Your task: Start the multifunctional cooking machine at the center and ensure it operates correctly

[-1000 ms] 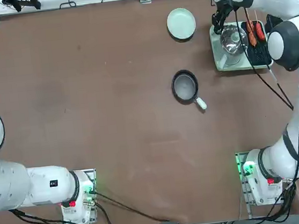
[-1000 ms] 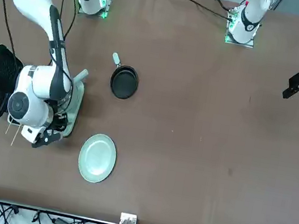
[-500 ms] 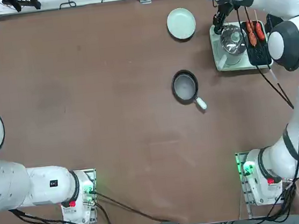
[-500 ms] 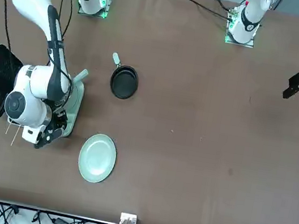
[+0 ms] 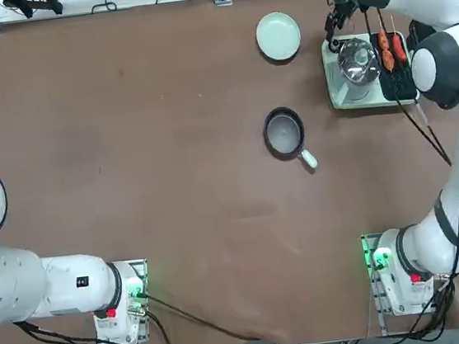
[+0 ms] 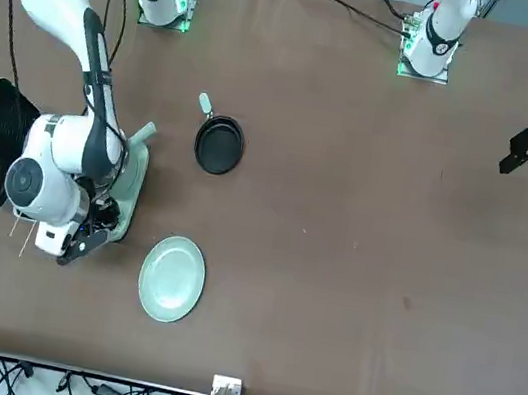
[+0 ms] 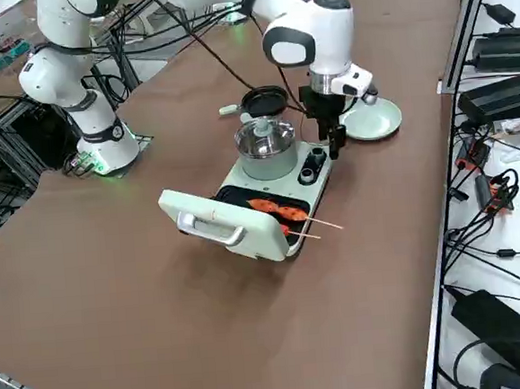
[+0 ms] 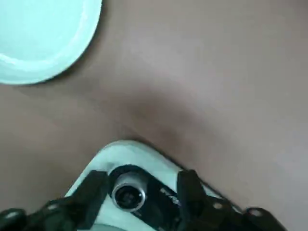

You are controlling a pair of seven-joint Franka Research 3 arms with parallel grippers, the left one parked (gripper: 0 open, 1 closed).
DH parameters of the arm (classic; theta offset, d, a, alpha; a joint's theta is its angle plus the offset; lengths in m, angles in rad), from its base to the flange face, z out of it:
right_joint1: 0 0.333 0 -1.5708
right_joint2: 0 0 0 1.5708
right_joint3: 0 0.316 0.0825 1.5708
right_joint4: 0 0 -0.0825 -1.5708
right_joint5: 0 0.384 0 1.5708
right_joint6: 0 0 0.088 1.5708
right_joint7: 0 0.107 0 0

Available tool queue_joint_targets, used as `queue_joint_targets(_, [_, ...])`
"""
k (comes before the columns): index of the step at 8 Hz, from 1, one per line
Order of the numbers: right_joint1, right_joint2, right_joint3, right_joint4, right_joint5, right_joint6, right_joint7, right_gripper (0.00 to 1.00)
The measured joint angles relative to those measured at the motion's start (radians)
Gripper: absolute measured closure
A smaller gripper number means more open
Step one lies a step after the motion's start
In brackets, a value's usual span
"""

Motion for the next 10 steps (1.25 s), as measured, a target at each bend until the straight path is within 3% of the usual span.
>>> queue_joint_targets(2, [-0.001, -0.020, -0.007, 0.079, 0.019, -0.022, 0.011, 0.00])
queue_joint_targets(4, [-0.003, -0.092, -0.018, 0.105, 0.038, -0.095, 0.169, 0.00])
queue_joint_targets(6, [-0.004, -0.197, -0.018, 0.113, 0.038, -0.207, 0.374, 0.00])
queue_joint_targets(10, [-0.011, -0.440, -0.025, 0.066, 0.035, -0.426, 0.505, 0.00])
